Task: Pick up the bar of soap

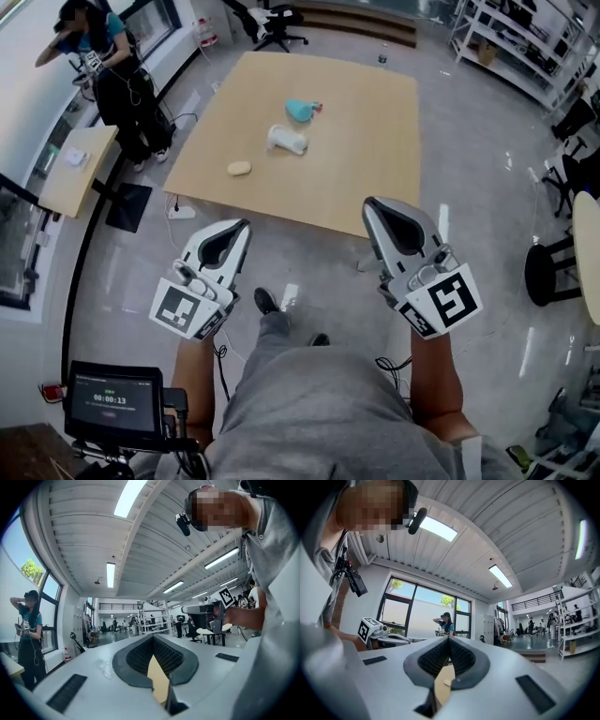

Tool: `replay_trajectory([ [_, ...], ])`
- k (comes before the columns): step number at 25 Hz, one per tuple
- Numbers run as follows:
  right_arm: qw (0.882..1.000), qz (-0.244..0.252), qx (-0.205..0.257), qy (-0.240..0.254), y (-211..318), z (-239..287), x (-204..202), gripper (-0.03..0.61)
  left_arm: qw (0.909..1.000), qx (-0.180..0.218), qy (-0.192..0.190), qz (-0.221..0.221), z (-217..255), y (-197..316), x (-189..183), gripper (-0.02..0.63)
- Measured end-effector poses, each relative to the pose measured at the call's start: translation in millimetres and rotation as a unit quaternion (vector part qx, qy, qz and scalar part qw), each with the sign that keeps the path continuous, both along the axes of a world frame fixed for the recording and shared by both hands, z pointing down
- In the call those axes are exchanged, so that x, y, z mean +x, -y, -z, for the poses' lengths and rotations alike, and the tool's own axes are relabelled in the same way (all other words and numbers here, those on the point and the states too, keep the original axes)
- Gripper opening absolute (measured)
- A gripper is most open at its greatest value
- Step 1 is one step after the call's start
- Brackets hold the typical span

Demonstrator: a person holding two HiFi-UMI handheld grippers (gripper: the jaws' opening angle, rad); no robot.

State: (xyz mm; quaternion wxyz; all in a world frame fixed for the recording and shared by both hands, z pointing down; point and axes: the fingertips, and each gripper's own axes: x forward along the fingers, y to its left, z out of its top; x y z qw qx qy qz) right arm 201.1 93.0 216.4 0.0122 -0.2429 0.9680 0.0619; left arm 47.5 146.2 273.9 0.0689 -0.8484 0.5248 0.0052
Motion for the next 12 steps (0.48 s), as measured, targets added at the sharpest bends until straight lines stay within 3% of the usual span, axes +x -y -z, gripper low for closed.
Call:
replay_trajectory([
  [12,0.999,0.039,-0.002,0.002,-31,-3,-47,0.006,0.9997,0.013,-0.003,0.023,12,-32,-25,0.005],
])
